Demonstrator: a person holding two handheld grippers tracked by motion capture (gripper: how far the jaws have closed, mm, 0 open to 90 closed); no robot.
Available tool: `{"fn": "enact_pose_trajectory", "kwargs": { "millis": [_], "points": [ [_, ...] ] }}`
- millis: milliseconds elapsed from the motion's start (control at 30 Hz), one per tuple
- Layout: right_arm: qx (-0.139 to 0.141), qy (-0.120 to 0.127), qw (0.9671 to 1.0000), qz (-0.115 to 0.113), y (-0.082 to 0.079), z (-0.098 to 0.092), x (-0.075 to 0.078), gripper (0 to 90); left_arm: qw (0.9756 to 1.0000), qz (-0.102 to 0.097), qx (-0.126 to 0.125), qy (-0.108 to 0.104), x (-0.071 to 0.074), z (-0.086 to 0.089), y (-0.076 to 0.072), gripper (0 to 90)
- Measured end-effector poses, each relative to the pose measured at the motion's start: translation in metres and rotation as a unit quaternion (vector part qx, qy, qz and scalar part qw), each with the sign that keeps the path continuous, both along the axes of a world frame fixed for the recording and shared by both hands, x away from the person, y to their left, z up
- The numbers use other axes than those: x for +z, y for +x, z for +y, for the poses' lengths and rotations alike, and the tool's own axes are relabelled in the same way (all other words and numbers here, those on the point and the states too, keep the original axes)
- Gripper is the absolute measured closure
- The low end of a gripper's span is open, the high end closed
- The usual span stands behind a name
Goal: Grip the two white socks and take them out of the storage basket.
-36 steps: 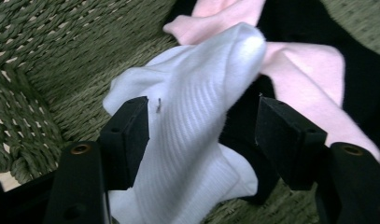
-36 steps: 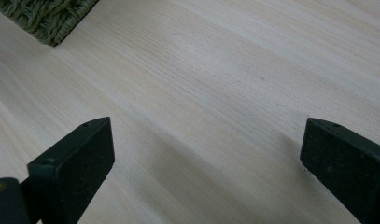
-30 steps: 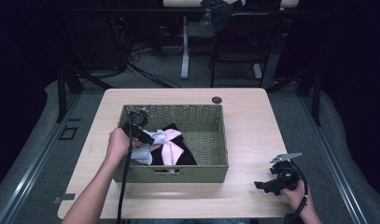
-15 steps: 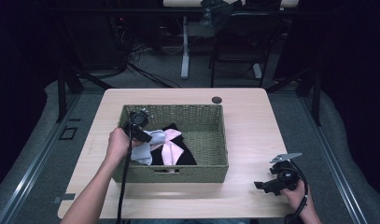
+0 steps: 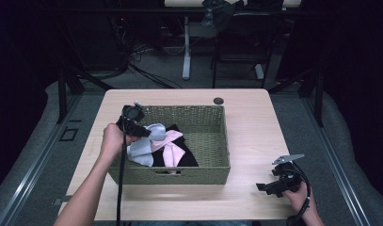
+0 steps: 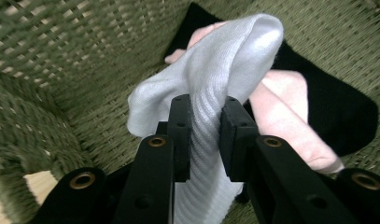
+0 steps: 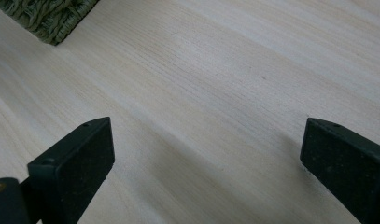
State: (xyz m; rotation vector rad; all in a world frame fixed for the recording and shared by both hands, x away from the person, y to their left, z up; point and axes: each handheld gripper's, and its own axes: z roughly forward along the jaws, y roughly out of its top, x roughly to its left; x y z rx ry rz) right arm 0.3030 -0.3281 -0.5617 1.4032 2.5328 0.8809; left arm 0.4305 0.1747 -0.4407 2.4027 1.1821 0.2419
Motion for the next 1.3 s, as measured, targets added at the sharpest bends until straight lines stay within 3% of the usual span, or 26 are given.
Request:
{"fn": "enact_pose_trajectory", "kwargs": {
  "millis": [600, 1300],
  "points": [
    [-0.003, 0.001, 1.0000, -0.001, 0.000, 0.000, 0.000, 2.4, 0.9998, -0.019, 0.001, -0.004, 0.045, 0.009, 0.003, 78.0],
    [-0.003, 0.002, 1.0000, 0.000, 0.000, 0.000, -0.001, 2.4, 0.9988, -0.039, 0.026, -0.008, 0.080, 0.028, 0.009, 78.2]
  ]
}}
